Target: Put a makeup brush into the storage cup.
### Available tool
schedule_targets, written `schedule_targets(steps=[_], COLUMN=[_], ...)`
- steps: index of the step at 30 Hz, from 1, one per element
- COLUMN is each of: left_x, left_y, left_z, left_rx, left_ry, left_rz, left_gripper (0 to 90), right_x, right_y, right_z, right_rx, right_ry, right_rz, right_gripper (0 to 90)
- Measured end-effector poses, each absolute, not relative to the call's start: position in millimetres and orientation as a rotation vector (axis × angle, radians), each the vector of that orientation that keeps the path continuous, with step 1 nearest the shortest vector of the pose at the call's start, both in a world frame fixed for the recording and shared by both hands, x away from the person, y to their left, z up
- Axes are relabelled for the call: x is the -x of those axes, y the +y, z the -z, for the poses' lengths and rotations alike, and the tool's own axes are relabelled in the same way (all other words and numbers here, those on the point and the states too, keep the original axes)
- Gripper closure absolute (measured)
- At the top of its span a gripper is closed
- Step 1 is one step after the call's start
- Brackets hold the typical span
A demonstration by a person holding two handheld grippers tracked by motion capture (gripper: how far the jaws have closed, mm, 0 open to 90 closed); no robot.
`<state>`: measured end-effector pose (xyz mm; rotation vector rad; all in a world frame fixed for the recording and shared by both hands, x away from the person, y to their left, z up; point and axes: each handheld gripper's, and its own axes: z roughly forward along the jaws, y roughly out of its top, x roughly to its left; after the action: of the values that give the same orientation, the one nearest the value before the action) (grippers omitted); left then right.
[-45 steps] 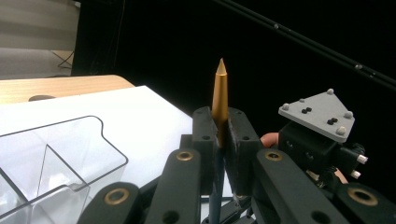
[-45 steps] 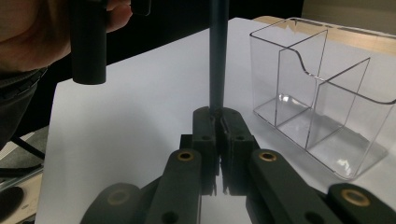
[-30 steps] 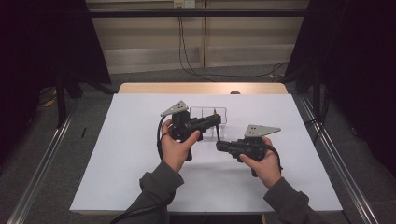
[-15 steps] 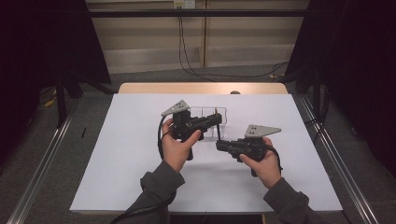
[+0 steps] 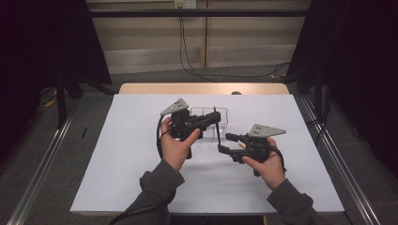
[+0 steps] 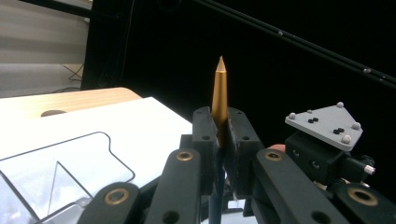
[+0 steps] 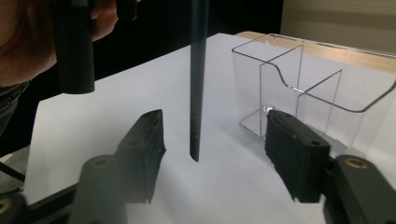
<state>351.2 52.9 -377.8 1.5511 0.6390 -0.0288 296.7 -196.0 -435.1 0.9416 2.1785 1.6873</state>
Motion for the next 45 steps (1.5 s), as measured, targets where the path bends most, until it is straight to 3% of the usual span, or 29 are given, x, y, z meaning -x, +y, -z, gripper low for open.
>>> schedule_targets(steps=[22,45], left_x=[-354.8,-355.6], left_y=[54.7,58.1], left_z=[375.5,374.0], left_rx=[-1.559,-1.552], left_ry=[0.638,0.634], left_rz=[-0.021,-0.048], left_gripper=[83.7,83.8], right_x=[-287.4,-282.1], right_y=[-210.9,-229.9], right_z=[439.3,444.4], right_rx=[-0.906,-0.959], right_ry=[2.134,2.106], right_rz=[-1.632,-1.568], right_gripper=[6.8,7.1])
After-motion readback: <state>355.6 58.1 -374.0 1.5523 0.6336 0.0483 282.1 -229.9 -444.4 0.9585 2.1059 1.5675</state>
